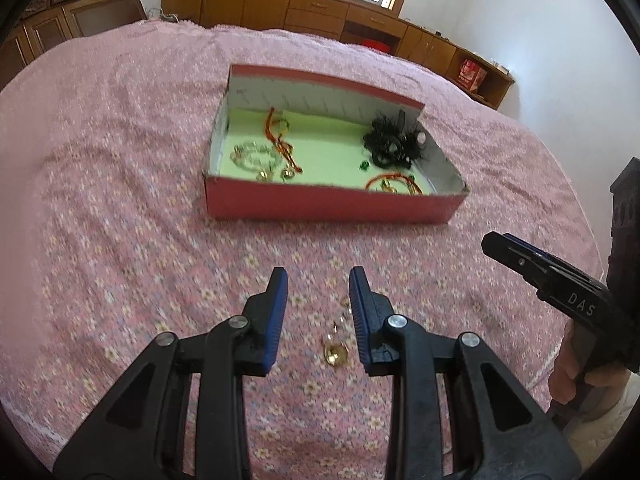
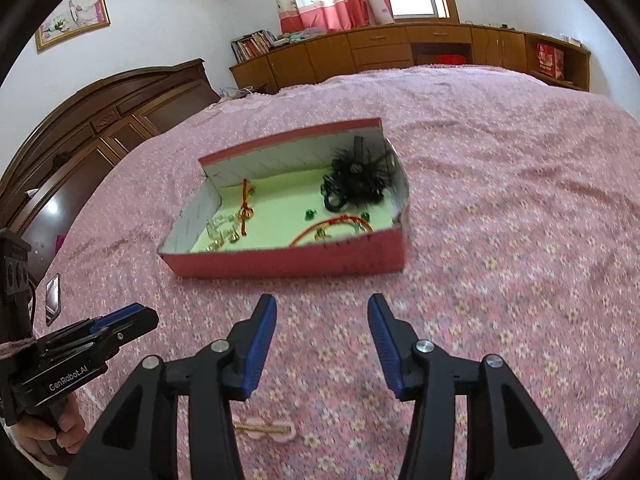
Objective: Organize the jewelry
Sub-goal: 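Withdraw both open tools from the box toward the remaining pendants, then close the left tool on the gold pendant with pearls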
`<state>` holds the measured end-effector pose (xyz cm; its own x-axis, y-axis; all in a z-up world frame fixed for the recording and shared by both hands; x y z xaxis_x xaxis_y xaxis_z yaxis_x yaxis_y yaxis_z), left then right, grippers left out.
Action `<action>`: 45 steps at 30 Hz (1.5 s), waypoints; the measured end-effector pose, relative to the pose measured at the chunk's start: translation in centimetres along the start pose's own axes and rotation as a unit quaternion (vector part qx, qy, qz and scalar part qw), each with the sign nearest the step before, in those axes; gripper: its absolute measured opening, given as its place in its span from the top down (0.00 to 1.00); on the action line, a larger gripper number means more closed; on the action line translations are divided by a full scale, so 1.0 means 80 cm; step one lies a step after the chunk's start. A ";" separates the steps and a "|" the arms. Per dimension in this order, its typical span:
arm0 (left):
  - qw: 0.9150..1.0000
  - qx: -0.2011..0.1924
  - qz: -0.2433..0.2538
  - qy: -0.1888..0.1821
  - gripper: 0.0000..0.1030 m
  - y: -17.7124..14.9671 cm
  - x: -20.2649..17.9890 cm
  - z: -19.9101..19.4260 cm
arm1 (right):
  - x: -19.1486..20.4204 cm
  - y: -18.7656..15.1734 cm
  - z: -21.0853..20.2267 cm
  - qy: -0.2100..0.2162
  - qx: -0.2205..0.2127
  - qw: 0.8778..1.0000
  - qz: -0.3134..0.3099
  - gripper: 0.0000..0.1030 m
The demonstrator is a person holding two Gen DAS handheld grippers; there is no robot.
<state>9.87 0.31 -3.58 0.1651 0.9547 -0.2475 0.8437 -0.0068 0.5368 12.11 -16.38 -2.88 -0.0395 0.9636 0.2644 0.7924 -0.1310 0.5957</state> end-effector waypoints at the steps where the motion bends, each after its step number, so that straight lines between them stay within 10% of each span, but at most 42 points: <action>1: 1.000 0.003 0.002 -0.001 0.77 -0.003 -0.002 0.001 | -0.001 -0.004 -0.001 -0.002 0.002 1.000 -0.001 0.50; 24: 0.996 0.082 0.031 0.005 0.77 -0.055 -0.024 0.054 | -0.035 -0.046 0.001 -0.013 0.028 0.999 0.029 0.50; 45: 0.998 0.060 0.003 -0.011 0.93 -0.051 -0.015 0.056 | -0.028 -0.058 0.008 -0.007 0.039 0.999 0.029 0.50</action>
<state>8.52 -2.17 -9.05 0.1812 0.9476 -0.2632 0.8971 -0.0496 0.4390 8.93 -17.79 -6.68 0.0171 0.9582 0.2857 0.8380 -0.1696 0.5186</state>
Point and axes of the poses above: each gripper's, at about its wrist camera, not at the fingertips, and z roughly the way its jaws point, x to its left, y to its top, the point moved 7 cm from there along z, roughly the way its jaws point, and after that the axes turned 6 degrees about x, right-handed, at the moved point
